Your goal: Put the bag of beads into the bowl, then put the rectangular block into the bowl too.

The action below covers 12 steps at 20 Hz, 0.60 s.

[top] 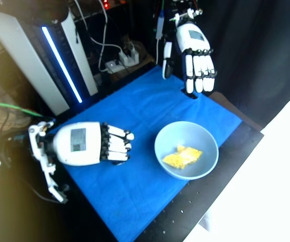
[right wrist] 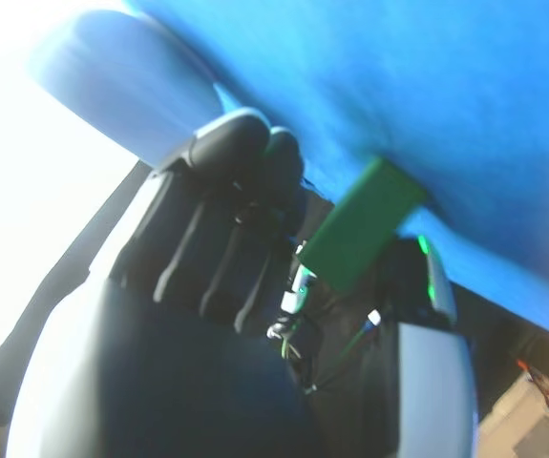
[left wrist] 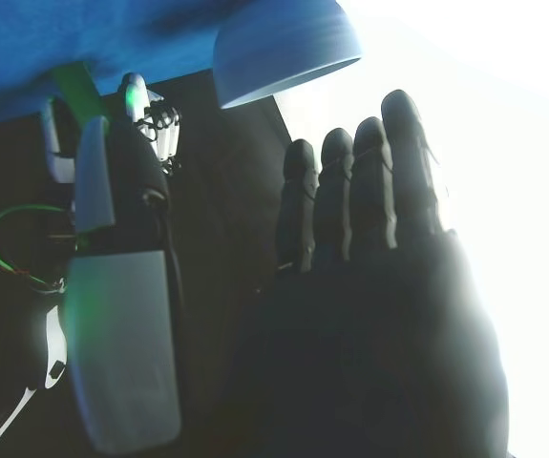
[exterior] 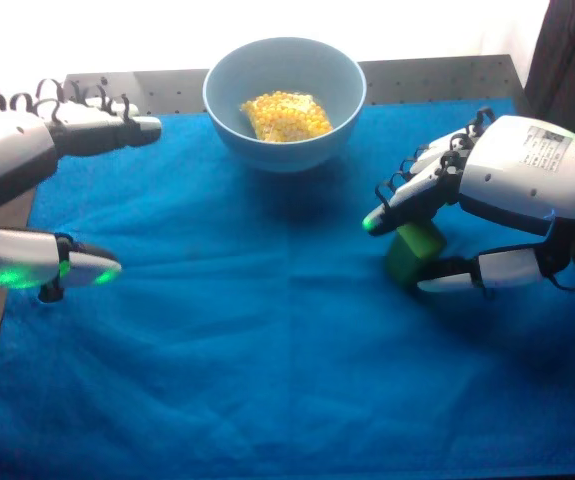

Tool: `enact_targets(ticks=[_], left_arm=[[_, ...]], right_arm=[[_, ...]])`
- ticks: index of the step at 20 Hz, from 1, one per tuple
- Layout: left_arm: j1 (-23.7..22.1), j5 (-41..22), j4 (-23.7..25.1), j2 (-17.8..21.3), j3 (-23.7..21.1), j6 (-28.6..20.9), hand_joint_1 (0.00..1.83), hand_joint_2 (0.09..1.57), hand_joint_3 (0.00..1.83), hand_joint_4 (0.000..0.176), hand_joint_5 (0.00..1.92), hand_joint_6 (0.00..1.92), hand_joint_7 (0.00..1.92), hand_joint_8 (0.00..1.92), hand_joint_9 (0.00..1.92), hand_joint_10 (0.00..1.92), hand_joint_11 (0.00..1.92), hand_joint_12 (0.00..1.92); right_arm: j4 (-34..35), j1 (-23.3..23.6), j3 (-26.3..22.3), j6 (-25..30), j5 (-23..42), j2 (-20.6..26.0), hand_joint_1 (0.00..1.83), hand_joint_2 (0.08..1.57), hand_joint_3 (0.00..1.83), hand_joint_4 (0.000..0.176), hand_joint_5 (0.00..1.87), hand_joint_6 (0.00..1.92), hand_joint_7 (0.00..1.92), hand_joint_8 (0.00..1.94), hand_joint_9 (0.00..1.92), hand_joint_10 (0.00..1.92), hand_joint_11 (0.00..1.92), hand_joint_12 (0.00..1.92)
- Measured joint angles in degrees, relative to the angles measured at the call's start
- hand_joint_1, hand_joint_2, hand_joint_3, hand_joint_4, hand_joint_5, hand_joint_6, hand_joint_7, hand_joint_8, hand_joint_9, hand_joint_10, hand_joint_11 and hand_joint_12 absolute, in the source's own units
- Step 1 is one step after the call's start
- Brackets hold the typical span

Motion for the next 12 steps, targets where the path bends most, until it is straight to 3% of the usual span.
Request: enact_targets(ticks=[1, 2, 3, 4, 7, 9, 10, 11, 12], left_arm=[[0.0, 0.0, -0.1, -0.2, 0.0, -0.1, 0.99, 1.04, 0.00, 0.000, 0.27, 0.00, 0.19, 0.00, 0.11, 0.00, 0.00, 0.57], [0.0, -0.1, -0.1, -0.2, 0.0, -0.2, 1.00, 1.04, 0.00, 0.000, 0.27, 0.00, 0.19, 0.00, 0.12, 0.00, 0.00, 0.58], [0.0, -0.1, -0.2, -0.2, 0.0, -0.2, 1.00, 1.04, 0.00, 0.000, 0.27, 0.00, 0.19, 0.00, 0.12, 0.01, 0.00, 0.61], [0.0, -0.1, -0.3, -0.2, 0.0, -0.2, 0.99, 1.04, 0.00, 0.000, 0.26, 0.00, 0.19, 0.00, 0.12, 0.00, 0.00, 0.62], [0.7, -0.1, -0.3, -0.2, 0.0, -0.4, 0.97, 1.03, 0.00, 0.000, 0.28, 0.00, 0.20, 0.00, 0.13, 0.00, 0.00, 0.58], [1.0, -0.2, -0.4, -0.2, 0.0, -0.4, 0.97, 1.02, 0.00, 0.000, 0.28, 0.00, 0.20, 0.00, 0.12, 0.00, 0.00, 0.52], [1.1, -0.2, -0.4, -0.2, 0.0, -0.4, 0.96, 1.03, 0.00, 0.000, 0.27, 0.00, 0.19, 0.00, 0.10, 0.00, 0.00, 0.41], [1.3, -0.2, -0.7, -0.2, 0.1, -0.5, 0.95, 1.03, 0.00, 0.000, 0.27, 0.00, 0.18, 0.00, 0.09, 0.00, 0.00, 0.33], [1.4, -0.1, -0.7, -0.3, 0.1, -0.7, 0.96, 1.03, 0.00, 0.000, 0.27, 0.00, 0.19, 0.00, 0.10, 0.00, 0.00, 0.32]], right_arm=[[0.0, 0.1, 0.3, 0.2, 0.0, -0.2, 1.25, 1.12, 0.00, 0.000, 0.94, 0.81, 1.01, 1.12, 0.92, 1.30, 0.78, 1.78], [0.1, 0.2, 0.4, 0.1, -0.1, -0.2, 1.26, 1.13, 0.00, 0.000, 0.92, 0.82, 1.02, 1.16, 0.96, 1.31, 0.80, 1.76], [0.3, 0.2, 0.5, 0.1, -0.2, -0.2, 1.18, 1.11, 0.00, 0.000, 0.98, 0.92, 0.97, 1.28, 0.95, 1.58, 0.84, 1.88], [0.5, 0.2, 0.6, 0.1, -0.2, -0.2, 1.17, 1.09, 0.00, 0.000, 1.04, 0.85, 1.03, 1.66, 1.09, 1.85, 1.09, 1.91], [0.5, 0.2, 0.7, 0.1, -0.3, -0.3, 1.18, 1.05, 0.00, 0.000, 1.13, 0.72, 1.09, 1.93, 1.26, 1.92, 1.30, 1.92], [0.6, 0.2, 0.8, 0.1, -0.3, -0.2, 1.18, 1.05, 0.00, 0.000, 1.13, 0.72, 1.14, 1.94, 1.33, 1.92, 1.36, 1.92], [0.5, 0.4, 0.8, 0.1, -0.2, -0.2, 1.18, 1.06, 0.00, 0.000, 1.10, 0.77, 1.13, 1.83, 1.29, 1.92, 1.33, 1.92], [0.5, 0.4, 0.8, 0.0, 0.2, -0.2, 1.17, 1.08, 0.00, 0.000, 1.05, 0.85, 1.07, 1.49, 1.16, 1.75, 1.16, 1.92], [0.3, 0.8, 0.3, 0.0, 0.4, 0.2, 1.17, 1.09, 0.00, 0.000, 1.03, 0.89, 1.08, 1.15, 1.11, 1.49, 1.04, 1.76]])
